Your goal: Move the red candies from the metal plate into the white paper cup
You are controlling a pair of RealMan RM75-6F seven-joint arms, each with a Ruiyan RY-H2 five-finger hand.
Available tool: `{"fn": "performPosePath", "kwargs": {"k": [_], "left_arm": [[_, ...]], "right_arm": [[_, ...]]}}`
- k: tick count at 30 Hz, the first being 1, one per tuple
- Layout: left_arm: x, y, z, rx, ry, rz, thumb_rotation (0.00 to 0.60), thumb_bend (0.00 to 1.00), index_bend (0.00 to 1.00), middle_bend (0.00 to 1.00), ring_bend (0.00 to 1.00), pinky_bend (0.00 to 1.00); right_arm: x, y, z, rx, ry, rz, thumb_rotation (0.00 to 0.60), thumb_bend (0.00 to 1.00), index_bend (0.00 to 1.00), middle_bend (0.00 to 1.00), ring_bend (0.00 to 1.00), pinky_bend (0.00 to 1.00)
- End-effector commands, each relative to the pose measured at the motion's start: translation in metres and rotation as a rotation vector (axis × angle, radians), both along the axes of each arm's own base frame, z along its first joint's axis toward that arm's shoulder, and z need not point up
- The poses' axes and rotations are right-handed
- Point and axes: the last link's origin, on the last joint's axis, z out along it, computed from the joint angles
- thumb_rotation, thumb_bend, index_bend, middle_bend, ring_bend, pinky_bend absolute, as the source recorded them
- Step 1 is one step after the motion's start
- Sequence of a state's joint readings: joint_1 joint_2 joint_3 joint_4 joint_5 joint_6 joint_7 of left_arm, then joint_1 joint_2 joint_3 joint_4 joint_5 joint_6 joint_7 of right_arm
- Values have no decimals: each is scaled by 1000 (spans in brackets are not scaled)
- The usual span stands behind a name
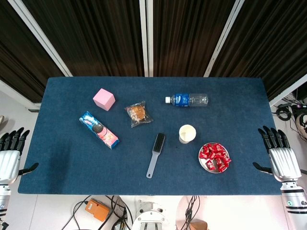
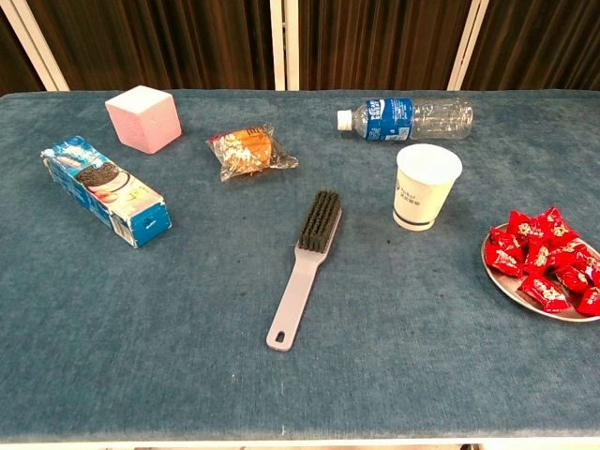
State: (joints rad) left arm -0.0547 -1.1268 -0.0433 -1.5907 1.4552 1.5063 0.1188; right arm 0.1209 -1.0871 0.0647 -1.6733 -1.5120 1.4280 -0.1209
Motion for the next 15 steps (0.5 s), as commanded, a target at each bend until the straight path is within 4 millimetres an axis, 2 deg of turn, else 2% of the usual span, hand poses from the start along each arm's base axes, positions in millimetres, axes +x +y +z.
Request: {"fn": "performPosePath", "kwargs": {"k": [1, 3, 4, 5, 6, 7, 9, 10, 13, 15], "left_arm": [[-1, 1, -1, -4, -3, 3, 600, 0, 32, 0, 0, 0], [0, 3, -2, -5, -3, 2, 600, 0, 32, 0, 0, 0], [0, 3, -2, -4, -2, 0, 600, 0, 32, 0, 0, 0], [0, 4, -1, -3, -1, -3, 600, 0, 32, 0, 0, 0], [1, 4, -1, -2, -2, -6, 600, 0, 32, 0, 0, 0], [1, 4, -1, 0, -2, -9, 600, 0, 32, 0, 0, 0], [2, 3, -1, 0, -3, -12, 600, 0, 32, 0, 0, 0], [2, 3, -2, 0, -4, -13, 600, 0, 32, 0, 0, 0], [1, 0, -4, -3, -10, -8, 600, 0, 32, 0, 0, 0], [0, -1, -5, -5, -11, -2, 600, 0, 32, 0, 0, 0]], "right_arm": [[3, -4, -4, 10, 3, 7, 600, 158, 0, 84, 1, 65], [6, -8, -8, 12, 19, 22, 600, 159, 0, 87, 35, 100], [6, -10, -10, 14, 32, 26, 600, 158, 0, 110, 92, 170], [8, -12, -14, 19, 50, 30, 600, 158, 5, 152, 178, 273], [8, -15, -18, 29, 57, 27, 600, 158, 20, 227, 316, 443], [9, -17, -21, 44, 59, 20, 600, 159, 36, 288, 419, 566], [9, -23, -28, 81, 57, -4, 600, 189, 125, 470, 689, 850], [8, -28, -33, 108, 62, -19, 600, 219, 182, 566, 796, 936], [7, -41, -45, 157, 70, -47, 600, 292, 310, 730, 946, 1000], [6, -50, -52, 182, 69, -66, 600, 302, 343, 768, 974, 1000]]}}
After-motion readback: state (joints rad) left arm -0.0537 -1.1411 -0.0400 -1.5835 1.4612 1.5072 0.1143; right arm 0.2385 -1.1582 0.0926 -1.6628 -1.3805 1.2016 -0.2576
